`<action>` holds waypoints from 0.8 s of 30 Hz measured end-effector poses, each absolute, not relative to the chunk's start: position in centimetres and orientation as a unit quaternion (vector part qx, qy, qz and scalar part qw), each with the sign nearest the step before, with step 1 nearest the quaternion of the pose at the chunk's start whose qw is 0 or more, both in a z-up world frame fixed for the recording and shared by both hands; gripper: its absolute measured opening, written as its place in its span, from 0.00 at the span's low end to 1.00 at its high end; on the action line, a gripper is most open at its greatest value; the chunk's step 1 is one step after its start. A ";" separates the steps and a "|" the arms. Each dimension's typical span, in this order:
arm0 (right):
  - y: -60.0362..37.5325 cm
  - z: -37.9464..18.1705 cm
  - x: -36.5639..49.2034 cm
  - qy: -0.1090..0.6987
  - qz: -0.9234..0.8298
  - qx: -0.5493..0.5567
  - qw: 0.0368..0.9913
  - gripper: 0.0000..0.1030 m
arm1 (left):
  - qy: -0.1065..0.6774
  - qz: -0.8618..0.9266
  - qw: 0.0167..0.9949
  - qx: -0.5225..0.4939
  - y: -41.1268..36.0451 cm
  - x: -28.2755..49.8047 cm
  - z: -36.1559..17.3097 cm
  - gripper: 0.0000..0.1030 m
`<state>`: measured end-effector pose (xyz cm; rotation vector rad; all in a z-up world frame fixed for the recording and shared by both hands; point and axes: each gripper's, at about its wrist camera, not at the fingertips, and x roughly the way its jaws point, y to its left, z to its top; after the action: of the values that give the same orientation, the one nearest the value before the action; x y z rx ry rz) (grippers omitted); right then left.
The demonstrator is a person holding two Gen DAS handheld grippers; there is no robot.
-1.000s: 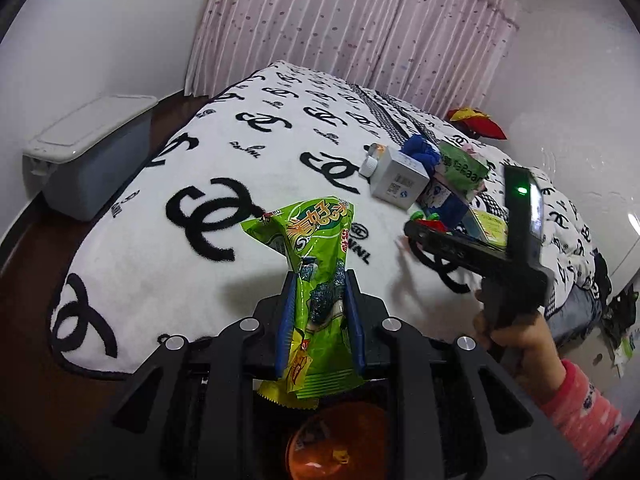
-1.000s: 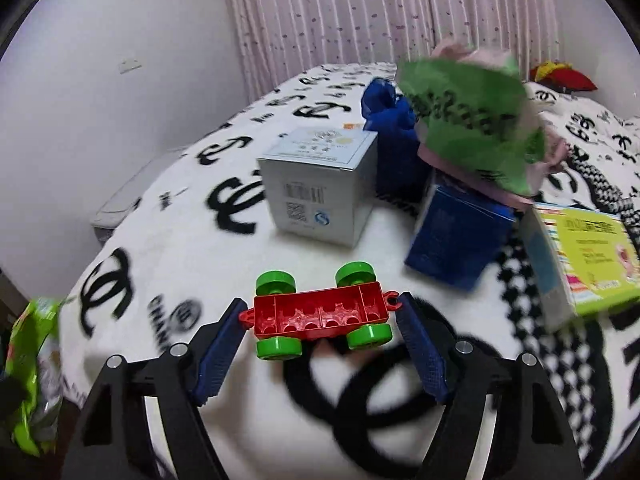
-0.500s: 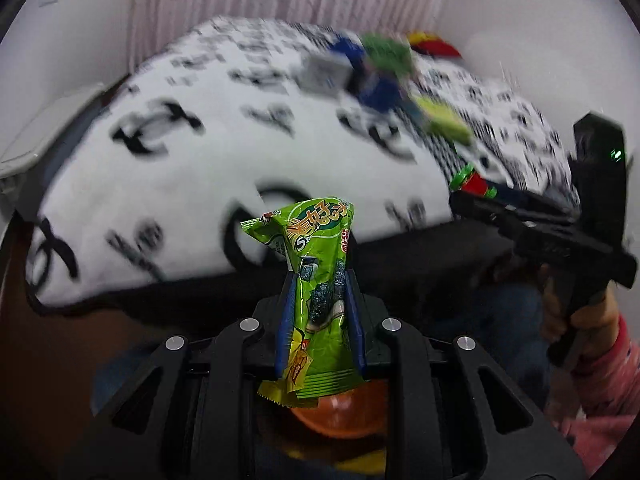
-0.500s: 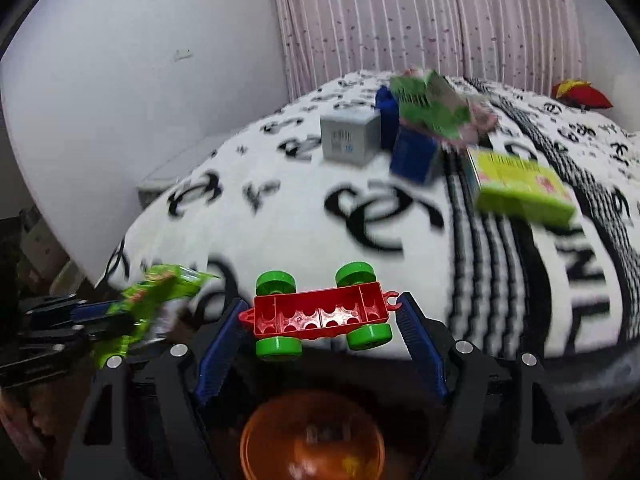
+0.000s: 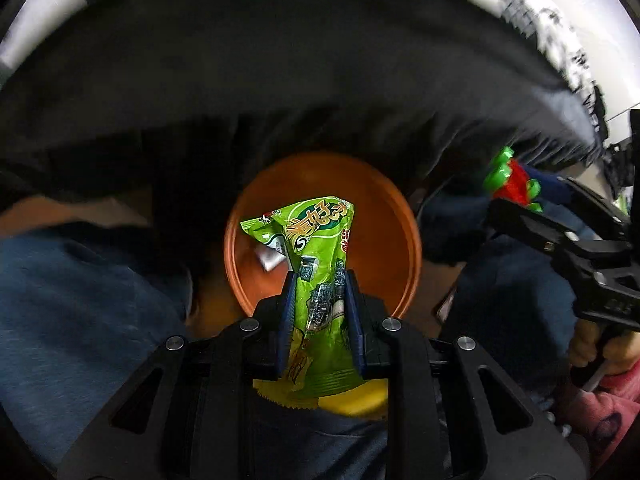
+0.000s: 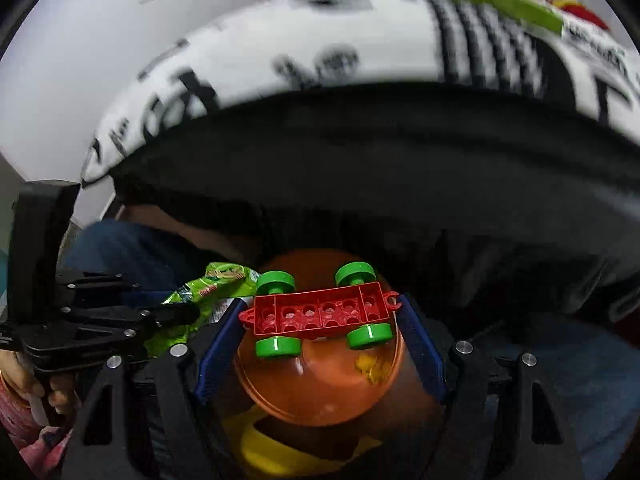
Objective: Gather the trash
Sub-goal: 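Release the snack wrapper into the bucket with the left tool while the right tool releases the toy car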
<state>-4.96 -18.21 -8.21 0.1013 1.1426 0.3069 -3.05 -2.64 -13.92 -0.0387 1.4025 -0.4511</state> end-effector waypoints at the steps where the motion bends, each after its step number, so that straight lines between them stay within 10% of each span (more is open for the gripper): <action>1: -18.3 -9.5 -4.8 0.552 0.143 0.054 0.820 0.72 | 0.650 -0.199 0.733 -0.015 -2.8 -2.9 -14.9 0.22; 11: -17.7 -15.3 -3.6 0.613 0.137 0.077 0.774 0.73 | 0.699 -0.185 0.690 -0.033 -2.9 -2.6 -19.7 0.26; 16: -18.0 -15.2 -3.6 0.611 0.126 0.083 0.777 0.90 | 0.689 -0.164 0.706 -0.028 -3.2 -2.0 -19.4 0.64; 24: -19.7 -13.9 -3.7 0.592 0.104 0.099 0.793 0.90 | 0.674 -0.155 0.722 -0.017 -2.9 -1.8 -18.4 0.71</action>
<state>-3.66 -19.68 -13.85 0.2130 1.2725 0.2242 -1.76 -2.87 -18.38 -0.0379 1.4887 -0.3420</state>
